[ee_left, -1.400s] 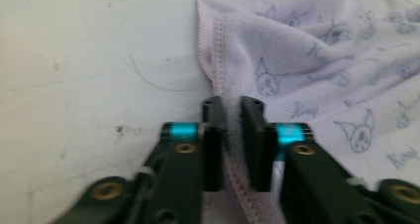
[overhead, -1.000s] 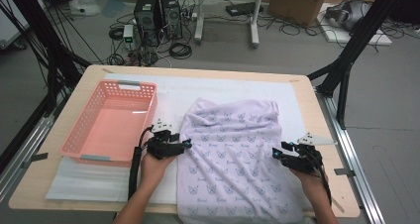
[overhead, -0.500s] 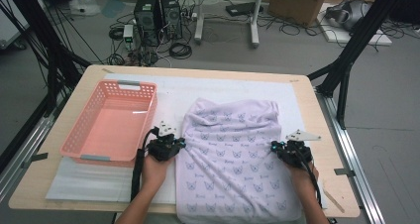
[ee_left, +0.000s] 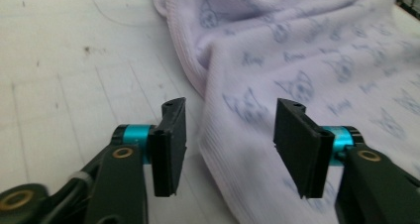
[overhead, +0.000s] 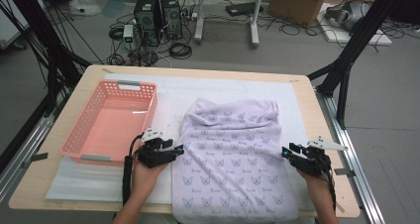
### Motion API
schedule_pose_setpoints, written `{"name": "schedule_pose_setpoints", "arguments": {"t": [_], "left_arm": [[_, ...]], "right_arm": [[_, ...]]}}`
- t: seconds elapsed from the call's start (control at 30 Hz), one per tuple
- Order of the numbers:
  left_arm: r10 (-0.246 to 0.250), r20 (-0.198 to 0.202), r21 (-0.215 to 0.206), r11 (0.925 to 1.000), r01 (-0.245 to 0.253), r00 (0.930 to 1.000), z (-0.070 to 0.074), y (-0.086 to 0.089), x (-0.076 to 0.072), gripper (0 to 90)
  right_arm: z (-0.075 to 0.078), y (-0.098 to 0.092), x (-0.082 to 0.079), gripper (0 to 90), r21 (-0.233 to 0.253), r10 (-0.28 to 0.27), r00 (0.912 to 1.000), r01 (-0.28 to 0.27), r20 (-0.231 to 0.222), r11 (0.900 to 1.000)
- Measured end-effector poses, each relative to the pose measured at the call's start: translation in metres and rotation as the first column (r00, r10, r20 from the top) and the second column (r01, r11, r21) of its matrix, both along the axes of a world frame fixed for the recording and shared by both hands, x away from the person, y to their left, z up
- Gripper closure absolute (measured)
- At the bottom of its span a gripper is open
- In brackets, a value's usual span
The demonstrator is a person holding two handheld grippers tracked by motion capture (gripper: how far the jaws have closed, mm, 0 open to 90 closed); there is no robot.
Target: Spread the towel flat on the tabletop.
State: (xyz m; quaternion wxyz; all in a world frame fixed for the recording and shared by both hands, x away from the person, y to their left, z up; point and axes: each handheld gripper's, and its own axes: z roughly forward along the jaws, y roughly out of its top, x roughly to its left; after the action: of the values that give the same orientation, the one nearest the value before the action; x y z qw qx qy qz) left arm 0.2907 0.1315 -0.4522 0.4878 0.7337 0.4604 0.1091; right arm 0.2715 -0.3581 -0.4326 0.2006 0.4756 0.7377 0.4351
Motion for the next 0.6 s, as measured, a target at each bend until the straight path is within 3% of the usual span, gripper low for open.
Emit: {"name": "schedule_pose_setpoints", "arguments": {"t": [0.17,0.27,0.37,0.47,0.6], "left_arm": [[-0.035,-0.003,-0.003,0.9994,0.035,0.9994,0.000,0.003,-0.029,43.7],[-0.050,-0.024,-0.028,0.9984,0.050,0.9985,-0.002,0.003,-0.044,43.4],[-0.055,-0.041,-0.023,0.9983,0.054,0.9976,-0.005,-0.003,-0.056,43.3],[-0.063,-0.041,-0.023,0.9978,0.062,0.9972,-0.006,-0.009,-0.066,42.5],[-0.061,-0.003,0.010,0.9981,0.061,0.9981,-0.007,-0.019,-0.079,40.2]], "right_arm": [[0.000,0.000,-0.026,54.3,0.000,0.034,0.9994,-0.034,-0.011,0.999],[-0.001,-0.005,-0.042,53.6,0.004,0.034,0.9992,-0.034,-0.019,0.999],[-0.008,-0.007,-0.055,53.2,-0.017,0.043,0.9981,-0.044,-0.045,0.999],[-0.014,-0.003,-0.063,52.3,-0.082,0.057,0.9963,-0.063,-0.064,0.995],[-0.018,0.007,-0.071,51.0,-0.111,0.087,0.9934,-0.095,-0.075,0.989]]}}
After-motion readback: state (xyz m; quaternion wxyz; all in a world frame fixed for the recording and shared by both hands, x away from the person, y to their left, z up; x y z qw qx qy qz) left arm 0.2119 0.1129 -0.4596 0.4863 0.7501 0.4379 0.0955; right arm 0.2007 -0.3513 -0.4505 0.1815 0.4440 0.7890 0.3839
